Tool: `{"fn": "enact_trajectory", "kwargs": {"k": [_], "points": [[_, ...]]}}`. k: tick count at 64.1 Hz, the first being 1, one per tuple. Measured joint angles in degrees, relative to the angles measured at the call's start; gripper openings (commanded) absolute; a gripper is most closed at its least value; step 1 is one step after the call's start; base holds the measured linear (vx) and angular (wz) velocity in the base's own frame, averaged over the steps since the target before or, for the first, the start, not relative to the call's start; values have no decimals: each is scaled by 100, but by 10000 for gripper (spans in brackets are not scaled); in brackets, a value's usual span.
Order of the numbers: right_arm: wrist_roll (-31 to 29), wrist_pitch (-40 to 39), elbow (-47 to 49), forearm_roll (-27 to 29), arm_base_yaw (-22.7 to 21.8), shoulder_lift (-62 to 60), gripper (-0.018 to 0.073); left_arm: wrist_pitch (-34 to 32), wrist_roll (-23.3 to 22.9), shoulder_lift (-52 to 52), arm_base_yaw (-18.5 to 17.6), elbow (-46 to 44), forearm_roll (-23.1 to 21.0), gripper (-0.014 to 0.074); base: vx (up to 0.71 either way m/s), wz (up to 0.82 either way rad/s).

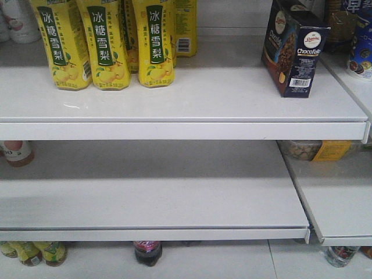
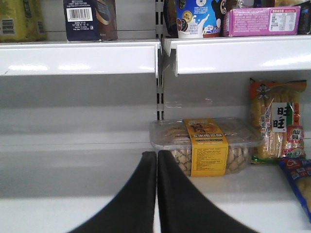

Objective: Left arm holds basket, right arm returns cookies

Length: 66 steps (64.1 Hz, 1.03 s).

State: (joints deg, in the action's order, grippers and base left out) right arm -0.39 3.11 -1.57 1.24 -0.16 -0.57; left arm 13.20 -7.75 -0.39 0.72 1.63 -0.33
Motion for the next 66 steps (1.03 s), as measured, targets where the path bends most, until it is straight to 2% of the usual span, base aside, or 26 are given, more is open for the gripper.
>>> {"fn": "enact_trajectory", "kwargs": {"k": [8,23,66], "points": [[376,0,0,-351,54,0,-8,1,0,0,0,0,0,-6,0,0],[396,62,0,-499,542,0,-8,1,0,0,0,0,0,-6,0,0],[421,96,0,-515,554,0,-8,1,0,0,0,0,0,-6,0,0]]}}
